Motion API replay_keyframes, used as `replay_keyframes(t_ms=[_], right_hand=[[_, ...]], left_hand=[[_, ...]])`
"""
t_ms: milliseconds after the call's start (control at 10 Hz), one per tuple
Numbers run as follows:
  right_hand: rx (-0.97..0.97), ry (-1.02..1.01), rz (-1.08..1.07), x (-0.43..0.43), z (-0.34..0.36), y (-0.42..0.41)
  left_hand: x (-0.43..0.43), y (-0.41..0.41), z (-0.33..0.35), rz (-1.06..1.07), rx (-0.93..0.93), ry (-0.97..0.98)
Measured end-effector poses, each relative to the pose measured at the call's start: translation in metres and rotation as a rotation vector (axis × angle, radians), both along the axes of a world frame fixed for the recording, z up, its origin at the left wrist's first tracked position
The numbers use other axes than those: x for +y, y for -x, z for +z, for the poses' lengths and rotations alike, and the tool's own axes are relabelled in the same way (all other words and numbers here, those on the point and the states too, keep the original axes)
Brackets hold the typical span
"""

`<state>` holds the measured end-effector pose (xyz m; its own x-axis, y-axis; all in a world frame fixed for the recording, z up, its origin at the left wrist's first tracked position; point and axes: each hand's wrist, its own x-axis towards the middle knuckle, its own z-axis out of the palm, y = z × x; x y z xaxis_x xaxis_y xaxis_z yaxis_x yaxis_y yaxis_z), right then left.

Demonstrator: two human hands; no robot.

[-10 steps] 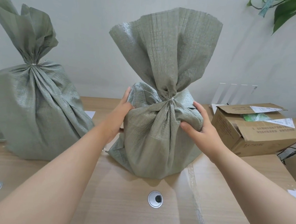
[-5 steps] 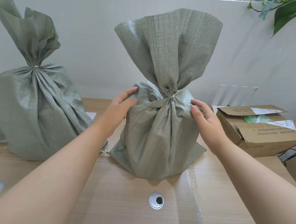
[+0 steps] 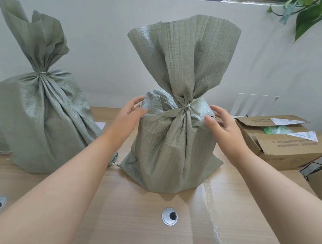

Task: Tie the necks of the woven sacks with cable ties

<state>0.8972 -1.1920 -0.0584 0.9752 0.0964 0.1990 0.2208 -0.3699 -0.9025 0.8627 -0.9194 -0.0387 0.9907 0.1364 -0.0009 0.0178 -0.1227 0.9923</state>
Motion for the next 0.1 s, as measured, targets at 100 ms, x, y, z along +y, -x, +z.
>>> replay_keyframes(t_ms=[100], right_hand=[[-0.008, -0.003, -0.011, -0.0018, 0.0021, 0.0029]], left_hand=[[-0.0018, 0.0092, 0.0065, 0.021, -0.019, -0.001]])
